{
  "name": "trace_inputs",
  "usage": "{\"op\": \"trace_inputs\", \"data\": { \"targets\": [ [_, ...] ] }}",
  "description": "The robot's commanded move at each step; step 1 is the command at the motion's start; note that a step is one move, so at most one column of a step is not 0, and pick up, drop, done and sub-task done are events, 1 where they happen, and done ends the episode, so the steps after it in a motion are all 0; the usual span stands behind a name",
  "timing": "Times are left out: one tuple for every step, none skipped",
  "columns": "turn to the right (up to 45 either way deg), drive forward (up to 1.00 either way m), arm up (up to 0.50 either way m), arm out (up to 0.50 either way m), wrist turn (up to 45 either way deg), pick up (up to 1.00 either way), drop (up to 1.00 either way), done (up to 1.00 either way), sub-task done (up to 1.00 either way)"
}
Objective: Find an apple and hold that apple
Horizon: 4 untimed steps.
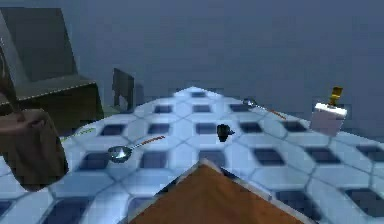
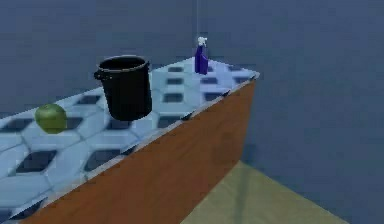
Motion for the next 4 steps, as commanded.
{"op": "trace_inputs", "data": {
  "targets": [
    [-30.0,0.00,0.00,0.00,0.0,0.00,0.00,0.00,0.00],
    [0.0,0.00,0.50,0.00,0.0,0.00,0.00,0.00,0.00],
    [0.0,0.00,0.38,0.00,0.0,0.00,0.00,0.00,0.00],
    [0.0,0.00,0.00,0.50,0.0,0.00,0.00,0.00,0.00]
  ]
}}
